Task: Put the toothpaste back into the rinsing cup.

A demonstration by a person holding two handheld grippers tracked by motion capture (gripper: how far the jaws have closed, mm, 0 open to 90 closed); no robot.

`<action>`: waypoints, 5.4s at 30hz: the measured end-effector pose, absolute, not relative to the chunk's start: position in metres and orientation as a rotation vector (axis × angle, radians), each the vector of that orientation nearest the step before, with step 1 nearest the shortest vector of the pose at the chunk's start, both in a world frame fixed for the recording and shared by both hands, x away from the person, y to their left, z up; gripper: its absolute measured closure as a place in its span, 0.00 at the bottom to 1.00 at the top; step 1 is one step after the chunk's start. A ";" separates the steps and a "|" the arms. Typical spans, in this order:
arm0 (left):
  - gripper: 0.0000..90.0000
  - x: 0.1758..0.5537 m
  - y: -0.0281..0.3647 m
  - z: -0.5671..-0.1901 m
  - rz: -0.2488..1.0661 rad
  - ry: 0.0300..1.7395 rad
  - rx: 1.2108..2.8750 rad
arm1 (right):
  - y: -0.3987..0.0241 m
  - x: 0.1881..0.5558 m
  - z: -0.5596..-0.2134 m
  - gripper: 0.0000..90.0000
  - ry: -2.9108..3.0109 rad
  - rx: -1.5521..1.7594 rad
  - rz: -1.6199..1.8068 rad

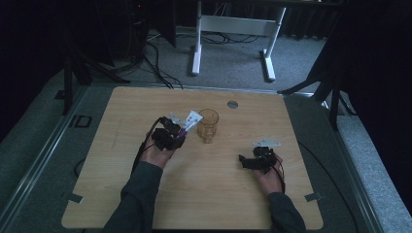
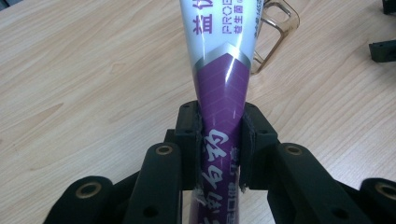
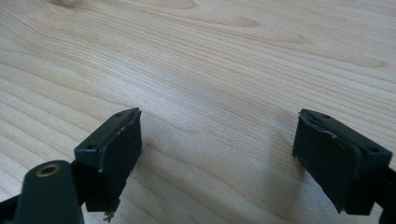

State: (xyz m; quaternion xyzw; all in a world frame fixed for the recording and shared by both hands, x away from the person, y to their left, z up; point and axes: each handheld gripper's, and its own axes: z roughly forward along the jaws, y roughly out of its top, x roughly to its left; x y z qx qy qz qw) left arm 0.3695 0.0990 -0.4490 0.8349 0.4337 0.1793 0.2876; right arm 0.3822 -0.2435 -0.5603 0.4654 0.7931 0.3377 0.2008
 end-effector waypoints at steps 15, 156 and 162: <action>0.80 0.368 0.099 -0.446 0.511 1.164 2.174 | -0.243 0.382 -0.560 0.17 2.217 1.301 0.943; 0.80 0.384 0.098 -0.436 0.586 1.043 1.771 | -0.243 0.382 -0.560 0.17 2.216 1.300 0.943; 0.80 0.388 0.101 -0.432 0.571 1.047 1.749 | -0.243 0.382 -0.560 0.17 2.216 1.301 0.943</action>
